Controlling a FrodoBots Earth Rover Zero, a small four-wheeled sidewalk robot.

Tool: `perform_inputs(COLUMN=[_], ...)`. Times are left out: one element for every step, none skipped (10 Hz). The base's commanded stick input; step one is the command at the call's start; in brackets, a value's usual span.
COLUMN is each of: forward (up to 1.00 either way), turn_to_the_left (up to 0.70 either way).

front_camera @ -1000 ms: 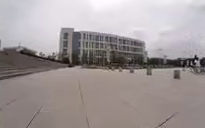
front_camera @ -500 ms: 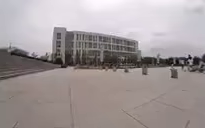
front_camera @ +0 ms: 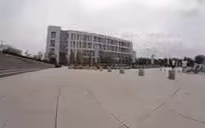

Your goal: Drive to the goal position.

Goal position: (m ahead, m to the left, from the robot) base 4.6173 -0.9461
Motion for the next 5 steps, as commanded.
perform_inputs(forward=[0.70,0.70,0.70,0.70,0.70], turn_to_the_left=[-0.13,-0.13,-0.13,-0.13,-0.13])
